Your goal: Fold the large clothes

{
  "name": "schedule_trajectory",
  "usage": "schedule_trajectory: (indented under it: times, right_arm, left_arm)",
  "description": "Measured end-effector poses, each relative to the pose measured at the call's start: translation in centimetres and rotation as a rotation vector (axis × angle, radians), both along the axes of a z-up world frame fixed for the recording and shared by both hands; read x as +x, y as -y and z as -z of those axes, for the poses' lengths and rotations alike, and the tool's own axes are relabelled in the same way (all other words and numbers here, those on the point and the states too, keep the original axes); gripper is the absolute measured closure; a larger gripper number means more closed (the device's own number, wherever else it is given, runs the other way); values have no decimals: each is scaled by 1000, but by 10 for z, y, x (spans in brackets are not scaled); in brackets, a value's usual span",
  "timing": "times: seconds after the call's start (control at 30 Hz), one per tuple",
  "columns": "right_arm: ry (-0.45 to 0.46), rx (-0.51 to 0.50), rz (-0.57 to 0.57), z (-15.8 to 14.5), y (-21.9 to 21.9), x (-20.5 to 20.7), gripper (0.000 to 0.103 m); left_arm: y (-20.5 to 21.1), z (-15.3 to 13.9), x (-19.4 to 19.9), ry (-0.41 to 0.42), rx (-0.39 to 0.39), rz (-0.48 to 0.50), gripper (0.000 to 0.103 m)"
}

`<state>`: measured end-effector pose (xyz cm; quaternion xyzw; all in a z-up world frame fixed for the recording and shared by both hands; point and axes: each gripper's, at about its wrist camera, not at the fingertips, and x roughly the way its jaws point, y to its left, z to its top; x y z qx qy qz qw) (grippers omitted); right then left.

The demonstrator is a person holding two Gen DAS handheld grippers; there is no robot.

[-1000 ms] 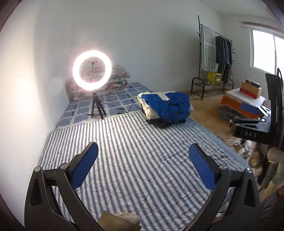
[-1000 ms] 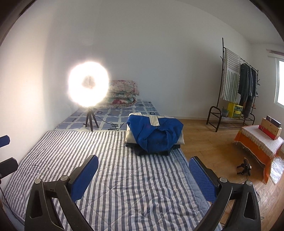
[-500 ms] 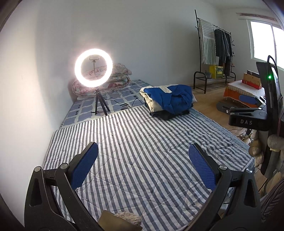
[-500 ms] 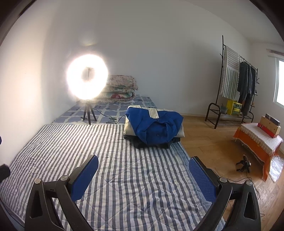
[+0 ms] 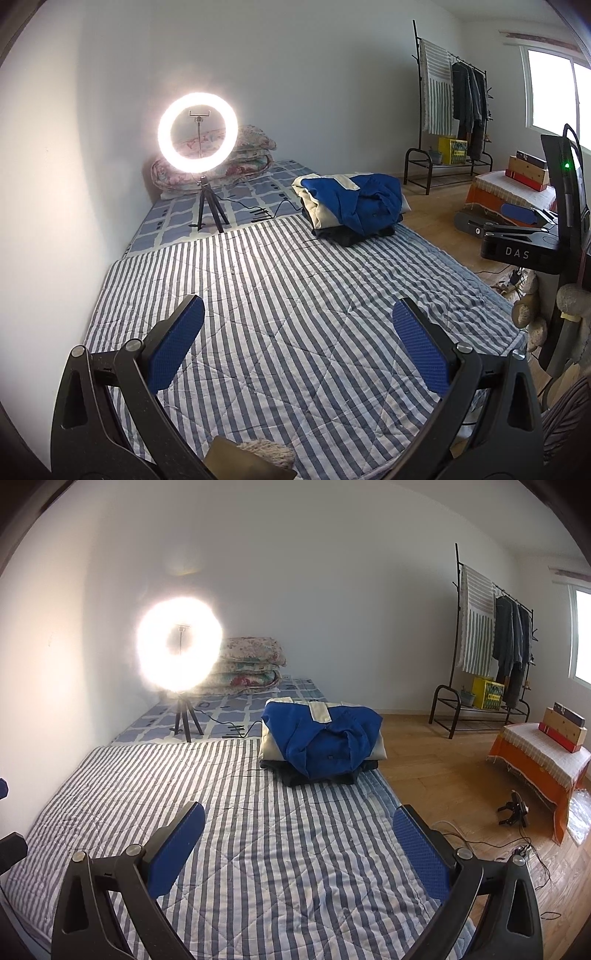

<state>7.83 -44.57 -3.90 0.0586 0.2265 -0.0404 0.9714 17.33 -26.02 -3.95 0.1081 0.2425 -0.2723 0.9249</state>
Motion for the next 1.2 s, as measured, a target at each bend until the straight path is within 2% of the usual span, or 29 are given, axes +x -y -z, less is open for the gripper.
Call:
schedule_trajectory:
  times: [1.2]
  right_arm:
    - [-4,7,4,3,-2,-1,0]
  left_arm:
    - [-5,1,-7,29,16,-27,0]
